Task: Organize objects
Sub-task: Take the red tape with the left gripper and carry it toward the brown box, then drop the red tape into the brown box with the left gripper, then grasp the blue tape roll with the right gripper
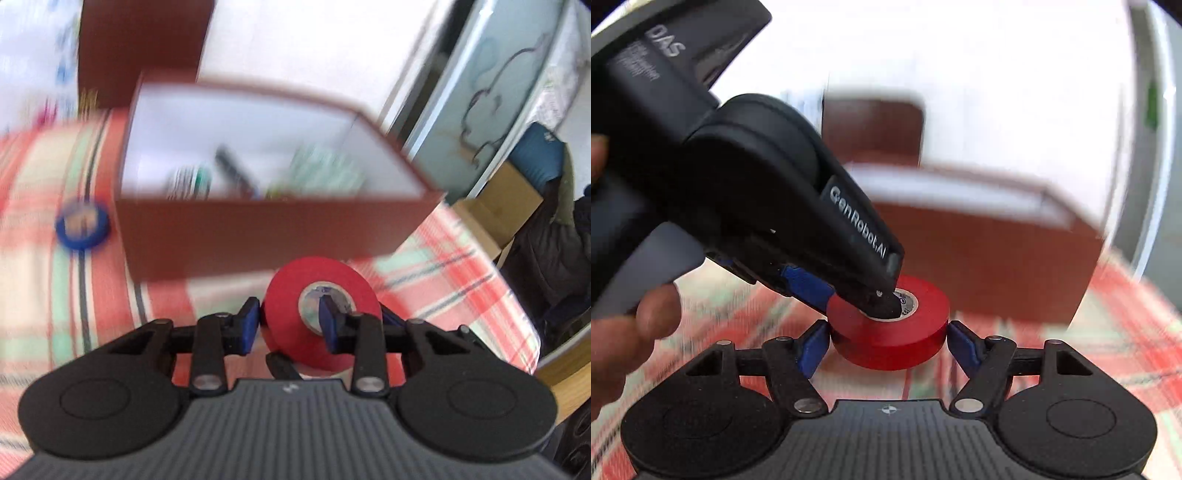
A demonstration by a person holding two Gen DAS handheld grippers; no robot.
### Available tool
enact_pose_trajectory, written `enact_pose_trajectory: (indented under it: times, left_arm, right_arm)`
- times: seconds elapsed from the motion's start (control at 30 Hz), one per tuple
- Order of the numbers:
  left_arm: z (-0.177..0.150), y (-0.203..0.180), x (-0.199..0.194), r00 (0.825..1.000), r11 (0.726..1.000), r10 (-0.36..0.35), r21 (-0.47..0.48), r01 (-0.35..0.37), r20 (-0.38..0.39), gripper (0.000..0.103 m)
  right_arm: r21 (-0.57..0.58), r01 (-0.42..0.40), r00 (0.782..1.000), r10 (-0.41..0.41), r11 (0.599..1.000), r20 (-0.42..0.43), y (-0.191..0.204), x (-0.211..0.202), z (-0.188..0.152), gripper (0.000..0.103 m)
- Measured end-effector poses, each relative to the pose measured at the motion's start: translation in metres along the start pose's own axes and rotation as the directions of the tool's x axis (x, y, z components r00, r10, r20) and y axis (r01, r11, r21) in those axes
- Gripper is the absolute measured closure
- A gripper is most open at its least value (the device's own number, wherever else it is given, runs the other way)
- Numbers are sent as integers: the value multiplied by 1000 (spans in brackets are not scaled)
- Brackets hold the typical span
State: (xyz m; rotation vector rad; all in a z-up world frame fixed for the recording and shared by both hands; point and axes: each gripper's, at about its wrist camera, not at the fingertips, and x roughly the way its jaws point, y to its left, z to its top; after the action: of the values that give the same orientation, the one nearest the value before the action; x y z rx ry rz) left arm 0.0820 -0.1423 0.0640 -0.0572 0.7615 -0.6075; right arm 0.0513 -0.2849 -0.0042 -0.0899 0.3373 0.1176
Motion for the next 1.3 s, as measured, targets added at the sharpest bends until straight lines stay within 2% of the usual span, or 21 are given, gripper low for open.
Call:
enact_pose_trajectory:
  times: [0.1,0.17,0.2,0.27,0.33,0.43,0.47,0.53,0.6,0.63,0.77,0.87,0.93,0.97,1.03,1.1,1.13,1.17,1.2,1.23,1.3]
  left_arm:
    - [24,-12,-10,993,996,41,76,-50,112,64]
    - [46,-14,-6,984,991,106,68,-117,144,51]
    - [55,-13,-2,978,986,145,57,-155,150,34]
    - [62,-5,-1,962,974,206,54,-219,179,32]
    - [57,5,-10,954,968,231,55,-245,194,32]
    - [33,19,-25,949,965,236,61,-254,208,32]
    - [25,23,-26,949,965,243,52,-258,200,32]
    - [7,33,-30,953,966,250,19,-256,171,32]
    - [-11,46,-27,956,964,266,-8,-267,123,32]
    - [-19,52,-23,954,959,284,-15,-284,93,32]
    - [-41,87,-19,915,911,403,-79,-404,-29,32]
    - [-57,122,-27,880,869,468,-139,-474,-76,32]
    - [-67,143,-37,862,848,504,-153,-507,-56,31]
    - [-72,149,-43,845,834,534,-142,-533,-34,30]
    - [-79,168,-52,803,796,596,-130,-591,-7,19]
    - [-88,192,-63,772,766,634,-159,-623,30,13]
    - [-92,204,-66,755,750,654,-174,-638,53,7]
    - [-97,216,-73,756,752,650,-207,-626,76,6]
    - [-100,226,-80,781,773,617,-262,-578,98,8]
    - [-100,231,-87,791,782,599,-306,-544,125,8]
    - [-100,231,-85,794,784,594,-309,-538,128,7]
  right_arm:
    - [33,29,991,-33,999,130,-3,0,14,33]
    - [37,64,982,-69,997,177,-2,16,33,33]
    - [37,77,980,-83,996,181,-2,29,44,33]
    - [33,110,980,-114,993,165,-3,60,59,28]
    - [35,152,978,-155,988,141,-3,76,62,29]
    - [82,133,972,-146,988,183,-6,51,48,28]
    - [103,134,967,-153,986,202,-6,39,38,25]
    - [127,129,976,-149,983,160,-2,23,17,24]
    - [131,96,988,-110,987,108,3,13,5,24]
    - [122,75,990,-89,990,111,5,8,4,24]
    - [62,37,999,-39,997,28,18,15,4,25]
    - [58,-19,999,20,998,-27,21,15,-2,26]
    - [31,-61,996,62,998,-56,35,11,-3,30]
    - [11,-92,993,93,996,-75,42,15,-1,36]
    - [-34,-165,980,160,986,-122,65,19,-3,43]
    - [-88,-225,963,208,970,-169,85,25,-5,55]
    - [-111,-247,956,223,963,-191,94,30,-3,58]
    - [-128,-262,950,233,957,-207,101,36,0,61]
    - [-134,-273,947,242,953,-209,108,41,4,62]
    - [-136,-282,945,251,950,-207,113,48,11,63]
    - [-162,-264,955,234,951,-181,127,61,23,64]
